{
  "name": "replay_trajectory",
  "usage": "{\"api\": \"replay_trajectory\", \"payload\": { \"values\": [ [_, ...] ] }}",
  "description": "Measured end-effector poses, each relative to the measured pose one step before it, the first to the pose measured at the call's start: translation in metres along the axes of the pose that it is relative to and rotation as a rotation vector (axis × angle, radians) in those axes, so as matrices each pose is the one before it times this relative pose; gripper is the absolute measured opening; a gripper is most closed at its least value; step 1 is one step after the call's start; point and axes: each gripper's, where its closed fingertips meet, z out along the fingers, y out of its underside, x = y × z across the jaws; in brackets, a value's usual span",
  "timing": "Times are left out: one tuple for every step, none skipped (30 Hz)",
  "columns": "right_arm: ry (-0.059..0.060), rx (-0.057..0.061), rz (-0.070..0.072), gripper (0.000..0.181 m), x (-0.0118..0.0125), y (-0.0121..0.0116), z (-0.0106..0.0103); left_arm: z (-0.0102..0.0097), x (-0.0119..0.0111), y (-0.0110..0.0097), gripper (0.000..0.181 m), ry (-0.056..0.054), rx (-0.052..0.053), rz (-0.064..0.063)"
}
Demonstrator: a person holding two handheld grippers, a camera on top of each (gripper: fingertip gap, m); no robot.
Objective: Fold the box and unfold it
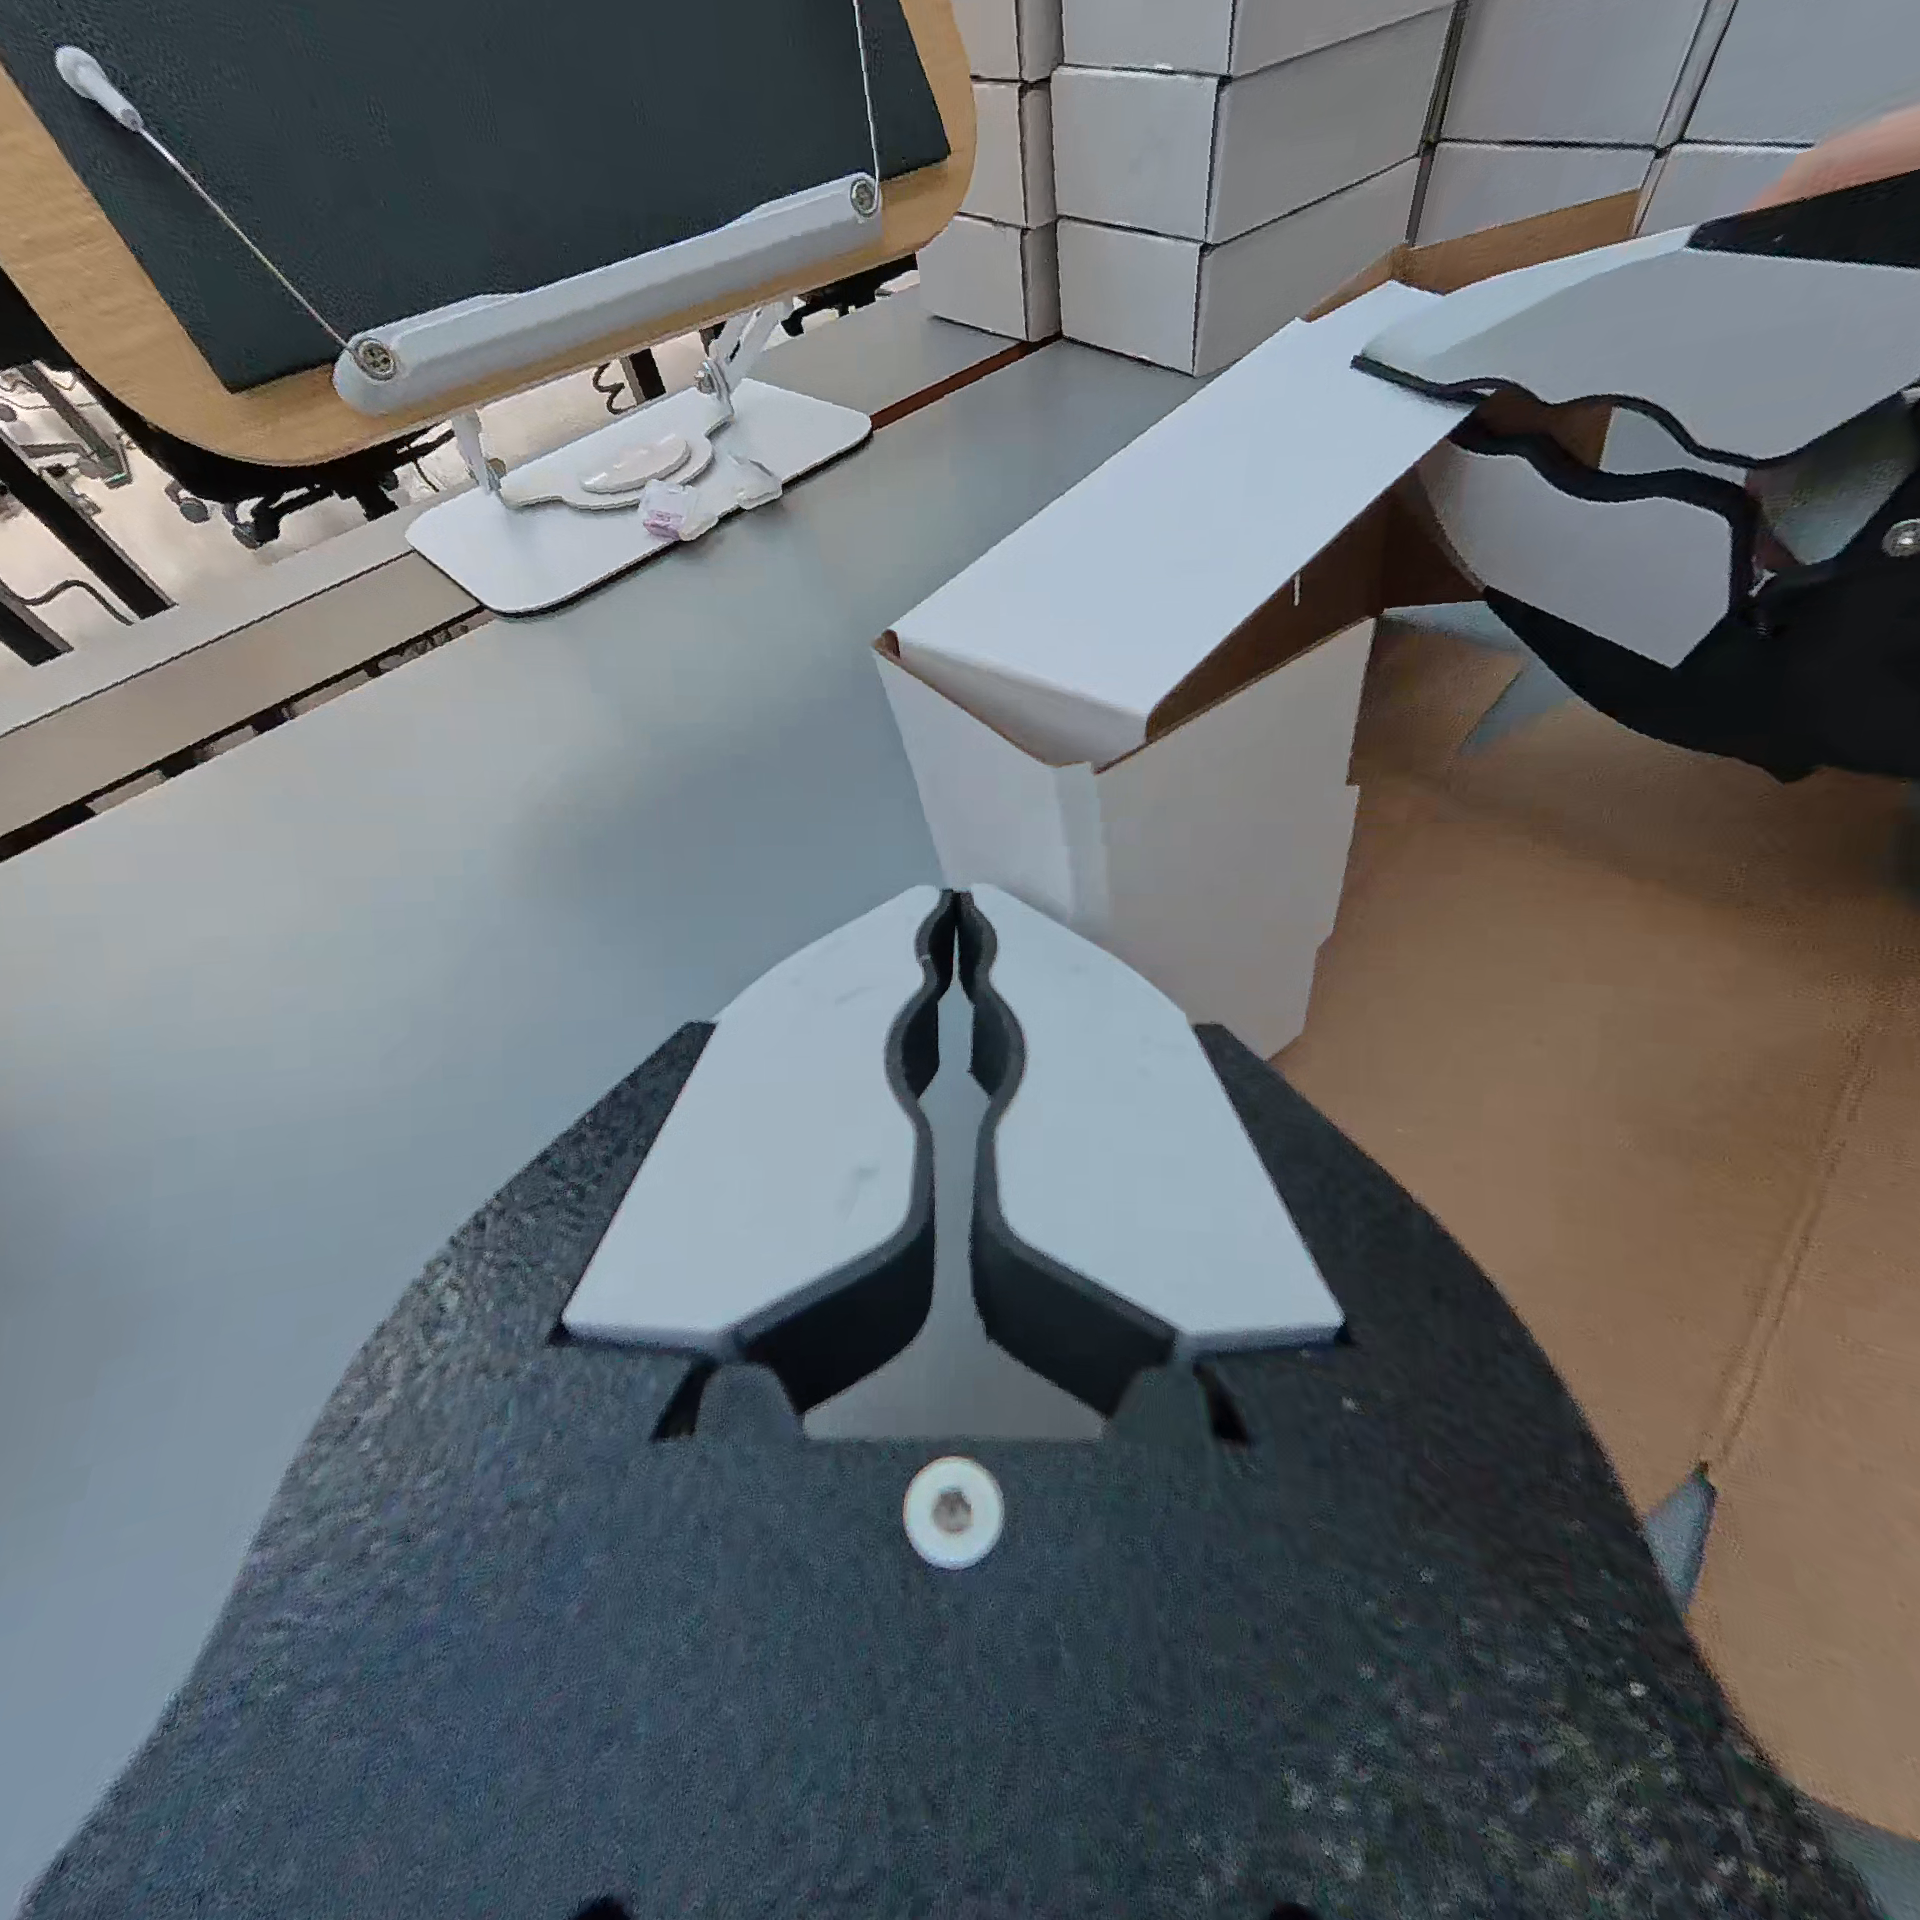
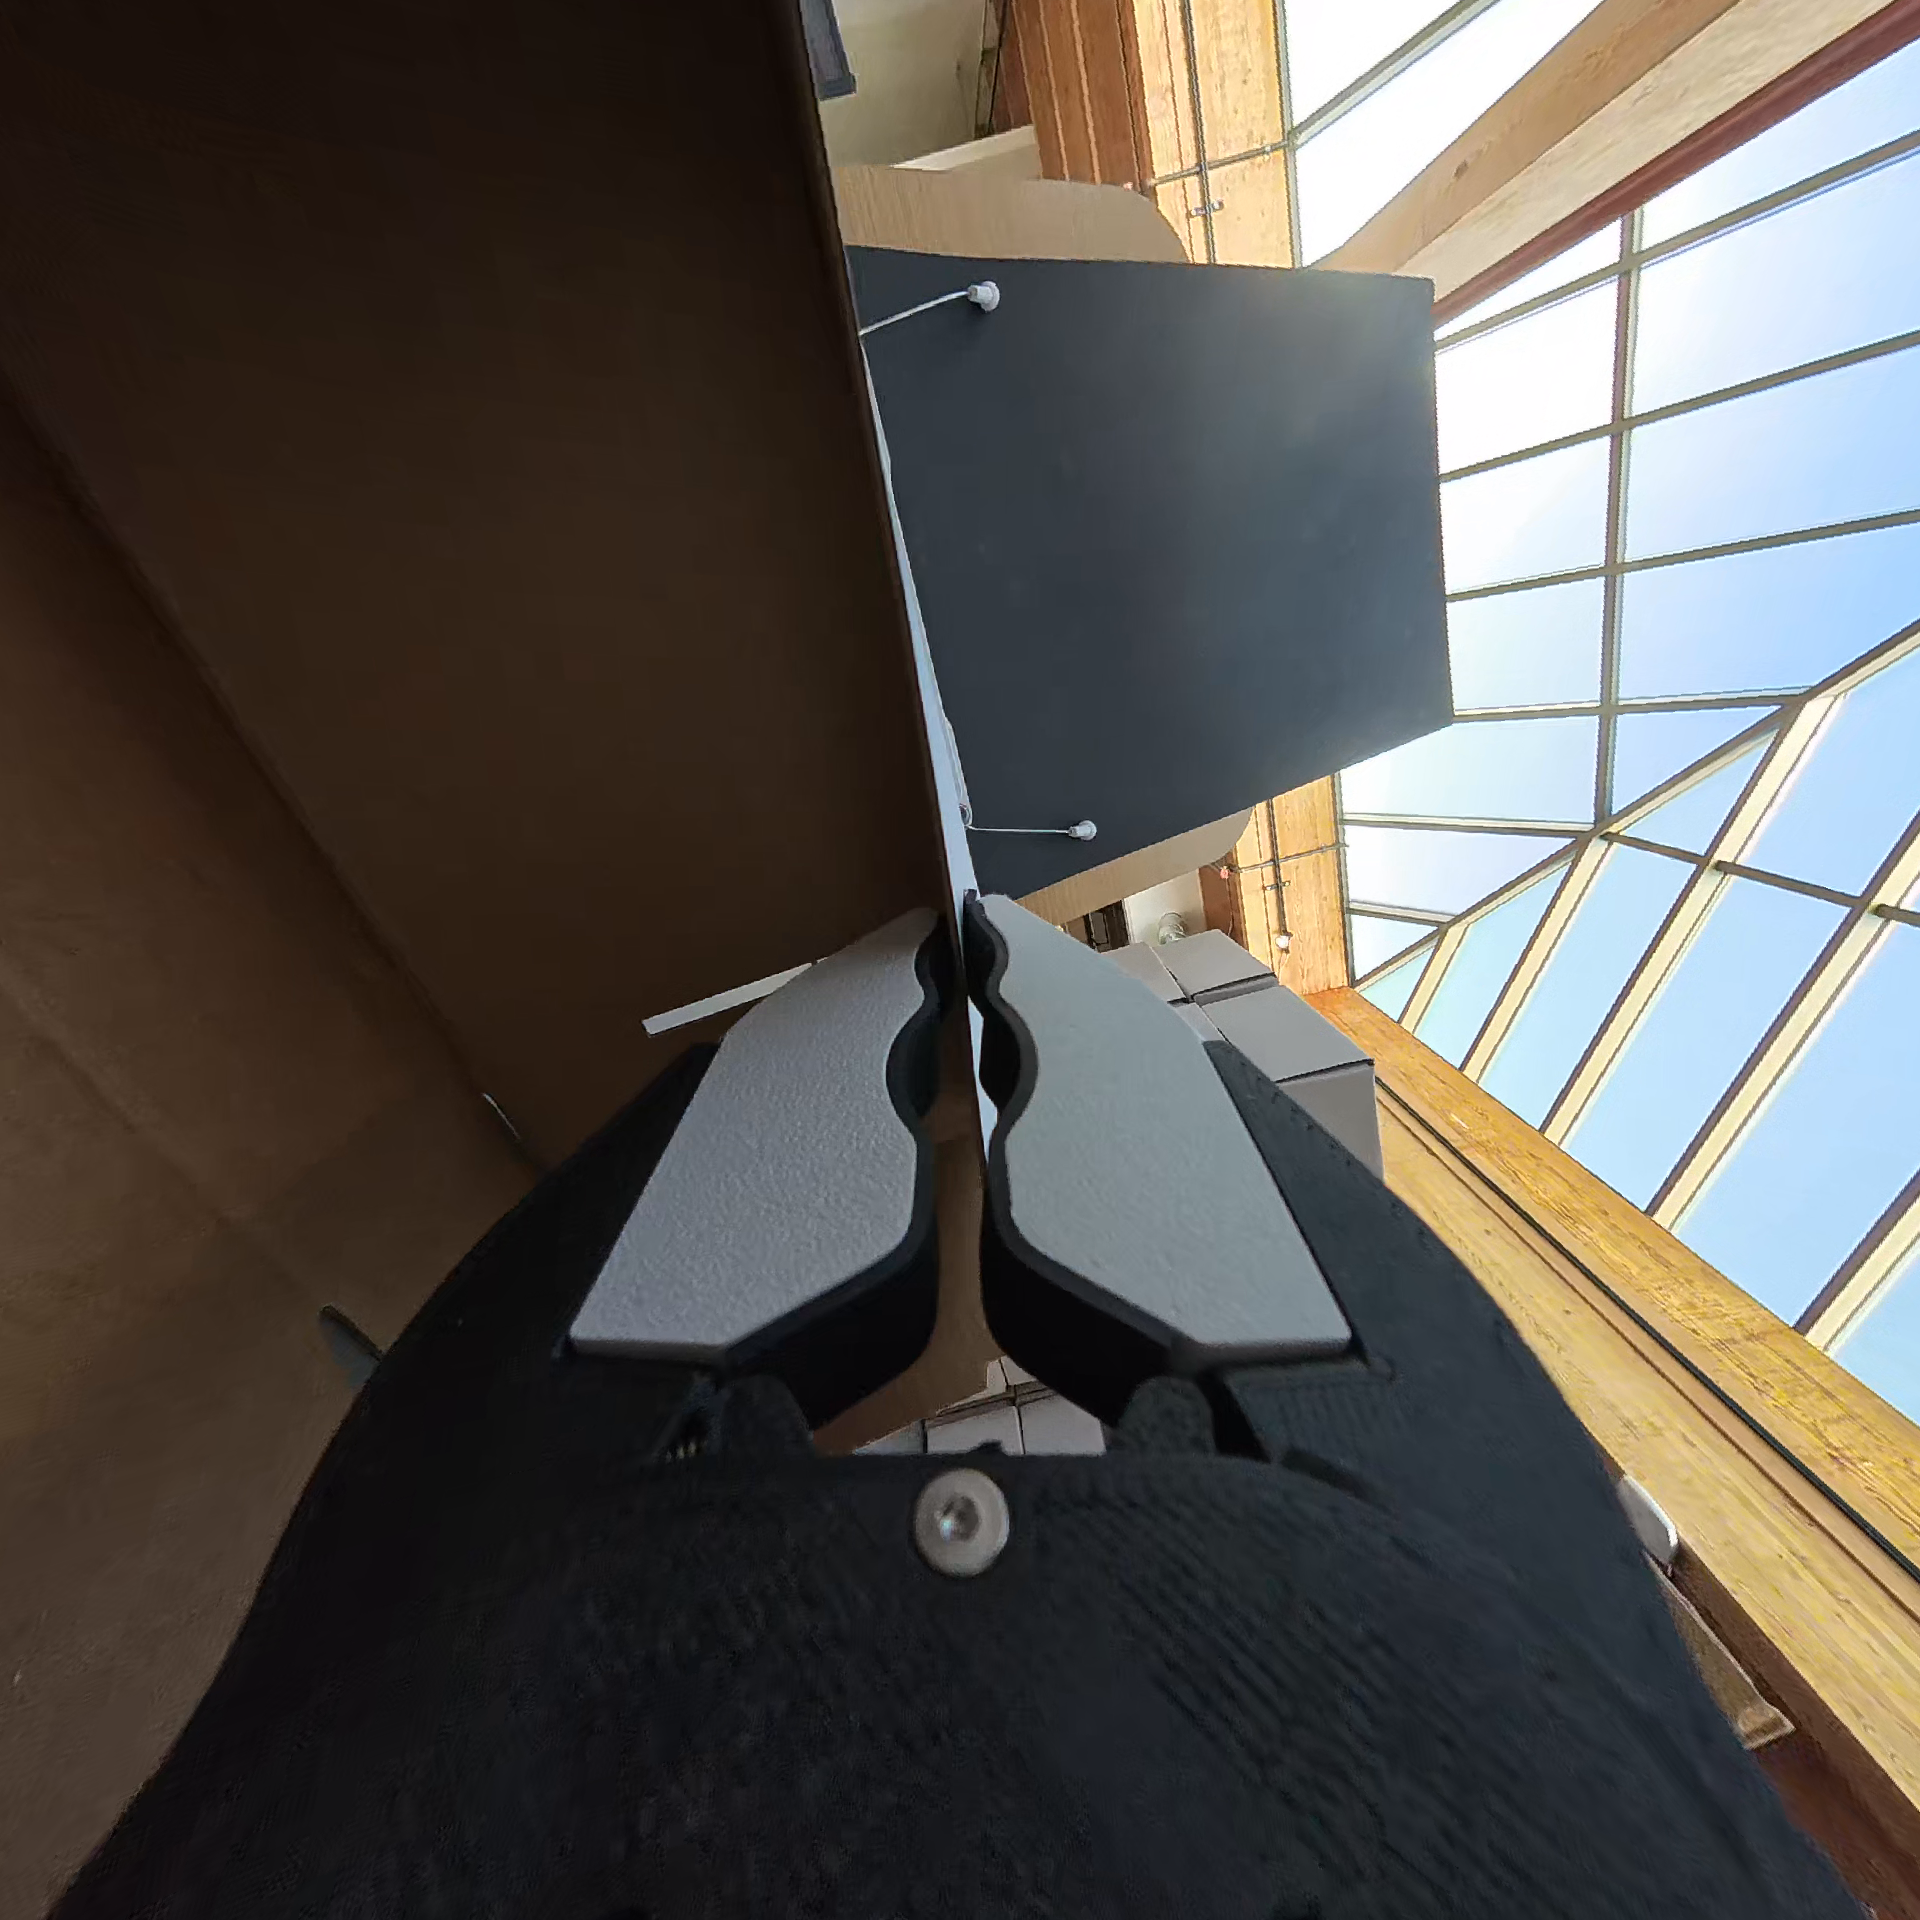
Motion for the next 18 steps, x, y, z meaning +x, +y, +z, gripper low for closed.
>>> {"api": "replay_trajectory", "payload": {
  "values": [
    [0.0023, 0.0063, -0.0043, 0.002, 0.00006, 0.00004, -0.00021, -0.00003, -0.00003, -0.00026, 0.002, 0.0059, -0.0092, 0.0126],
    [0.0024, 0.0061, -0.0051, 0.002, 0.0, -0.00004, -0.00029, -0.00057, -0.00076, 0.00008, 0.004, 0.0142, 0.0009, 0.0031],
    [0.0004, 0.0056, 0.0019, 0.002, 0.00003, -0.00002, -0.0002, -0.0008, -0.00173, 0.00117, 0.006, 0.0195, 0.0001, -0.0091],
    [-0.0028, 0.0031, 0.0085, 0.002, -0.00001, 0.00003, -0.00001, -0.00128, -0.00098, 0.00164, 0.007, 0.0331, -0.0028, -0.0187],
    [-0.0033, 0.0018, 0.008, 0.002, 0.00006, -0.00002, 0.00023, -0.00172, 0.00038, 0.00148, 0.009, 0.0467, -0.0013, -0.0233],
    [-0.0011, -0.0008, 0.0012, 0.002, 0.00001, -0.00008, 0.00015, -0.00193, 0.00143, 0.00093, 0.01, 0.0541, 0.0015, -0.0271],
    [0.0014, 0.0, -0.0034, 0.002, 0.00005, -0.00019, 0.0001, -0.00209, 0.00193, 0.00077, 0.011, 0.0565, 0.0032, -0.0254],
    [0.0015, 0.002, -0.0023, 0.002, 0.00002, -0.00009, -0.00017, -0.00204, 0.00184, 0.00048, 0.011, 0.0525, 0.0053, -0.0185],
    [-0.0002, 0.0028, 0.0028, 0.002, 0.00002, 0.00003, -0.00024, -0.00191, 0.00207, 0.0006, 0.011, 0.0473, 0.0045, -0.013],
    [-0.0007, 0.0034, 0.0062, 0.002, 0.00012, -0.0001, -0.00029, -0.00122, 0.00112, 0.00028, 0.012, 0.0329, 0.0038, -0.0104],
    [-0.0017, 0.0035, 0.0063, 0.002, 0.00002, 0.00001, -0.00024, -0.00034, 0.00159, 0.00063, 0.012, 0.0285, 0.0004, -0.0037],
    [-0.0015, 0.0018, 0.0042, 0.002, -0.00008, 0.00012, -0.00008, 0.00037, 0.00148, 0.00016, 0.012, 0.021, 0.003, 0.0036],
    [0.0003, 0.0013, 0.0004, 0.002, 0.00006, -0.00005, -0.00009, 0.00056, 0.0012, 0.0, 0.012, 0.0149, 0.0042, 0.0101],
    [0.0009, 0.0018, -0.0019, 0.002, 0.00001, -0.00004, -0.00009, 0.00049, 0.00161, 0.00019, 0.011, 0.017, 0.0018, 0.0104],
    [0.0005, 0.0018, 0.0, 0.002, 0.00005, -0.00001, -0.00011, 0.00004, 0.00197, 0.00001, 0.008, 0.0192, 0.0018, 0.0071],
    [0.0002, 0.0014, 0.0001, 0.002, 0.0001, 0.00002, -0.00013, 0.00005, 0.00104, -0.00003, 0.006, 0.0143, 0.0034, 0.003],
    [-0.0002, 0.0018, 0.0019, 0.002, 0.00005, -0.00002, -0.00022, -0.00017, 0.0011, 0.00029, 0.006, 0.0133, 0.0031, 0.0002],
    [-0.0005, 0.0017, 0.0024, 0.002, -0.00006, 0.00001, -0.00001, -0.00034, 0.00235, 0.0002, 0.006, 0.0216, 0.0015, -0.0007]
  ]
}}
